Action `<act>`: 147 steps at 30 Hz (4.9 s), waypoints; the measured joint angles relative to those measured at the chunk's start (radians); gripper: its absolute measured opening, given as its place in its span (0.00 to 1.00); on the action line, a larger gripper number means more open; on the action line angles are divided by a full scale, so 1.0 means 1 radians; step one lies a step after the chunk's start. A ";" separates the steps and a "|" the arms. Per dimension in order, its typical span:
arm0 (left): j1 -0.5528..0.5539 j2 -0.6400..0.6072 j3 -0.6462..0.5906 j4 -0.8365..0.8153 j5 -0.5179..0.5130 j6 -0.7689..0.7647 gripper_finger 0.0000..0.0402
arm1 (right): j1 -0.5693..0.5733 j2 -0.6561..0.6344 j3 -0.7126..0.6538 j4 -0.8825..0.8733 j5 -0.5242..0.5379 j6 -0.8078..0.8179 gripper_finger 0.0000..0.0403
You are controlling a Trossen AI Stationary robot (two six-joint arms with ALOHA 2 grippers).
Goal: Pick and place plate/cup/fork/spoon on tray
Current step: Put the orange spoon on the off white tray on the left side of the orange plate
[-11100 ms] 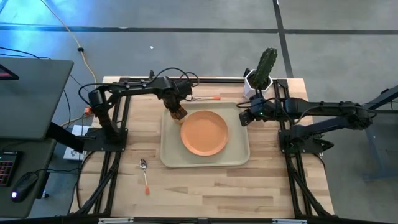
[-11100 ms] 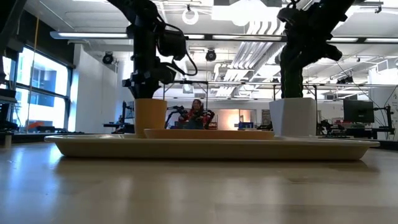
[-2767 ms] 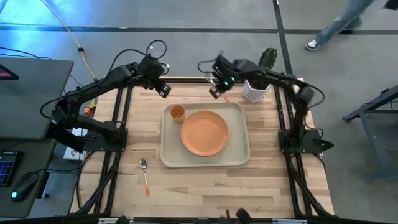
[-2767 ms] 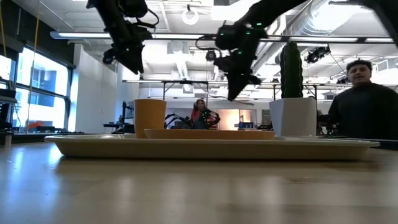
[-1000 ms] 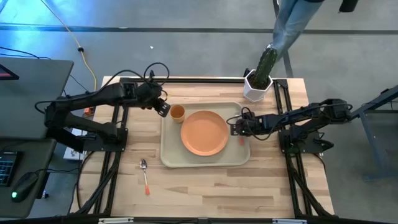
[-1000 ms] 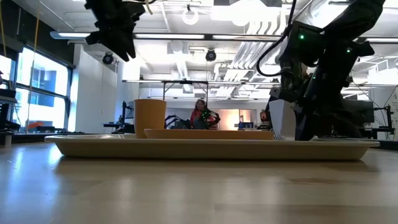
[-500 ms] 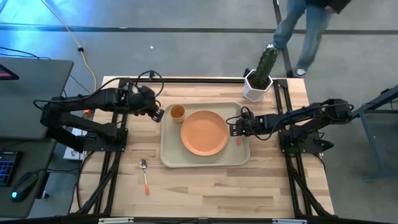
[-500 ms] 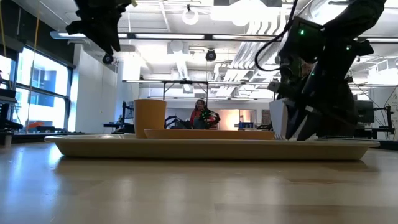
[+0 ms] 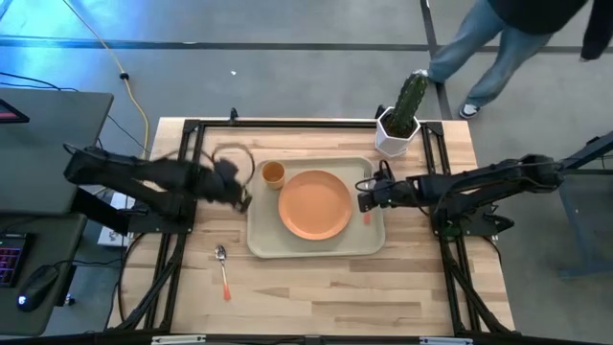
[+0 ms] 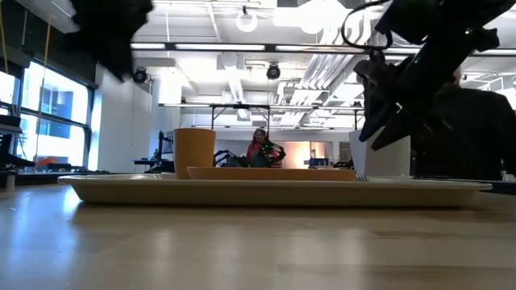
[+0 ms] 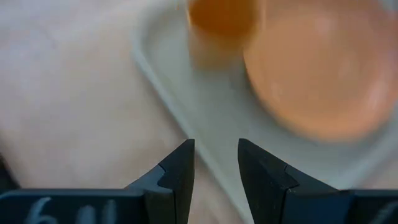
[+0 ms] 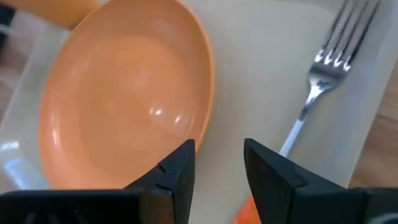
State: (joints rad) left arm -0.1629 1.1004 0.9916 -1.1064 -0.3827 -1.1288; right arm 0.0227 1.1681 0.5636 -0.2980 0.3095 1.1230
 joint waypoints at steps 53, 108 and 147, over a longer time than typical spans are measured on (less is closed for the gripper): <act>-0.328 0.019 -0.528 0.869 0.495 -0.281 0.01 | 0.082 -0.012 0.001 0.185 -0.184 -0.110 0.32; 0.224 0.633 0.251 1.107 0.365 0.452 0.00 | -0.057 -0.163 0.009 0.346 -0.255 -0.352 0.26; 0.270 0.665 0.249 1.248 0.411 0.505 0.00 | -0.187 -0.084 0.009 0.456 -0.395 -0.416 0.11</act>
State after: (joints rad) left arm 0.1066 1.7656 1.2406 0.1417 0.0287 -0.6242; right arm -0.1638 1.0840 0.5728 0.1578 -0.0855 0.7068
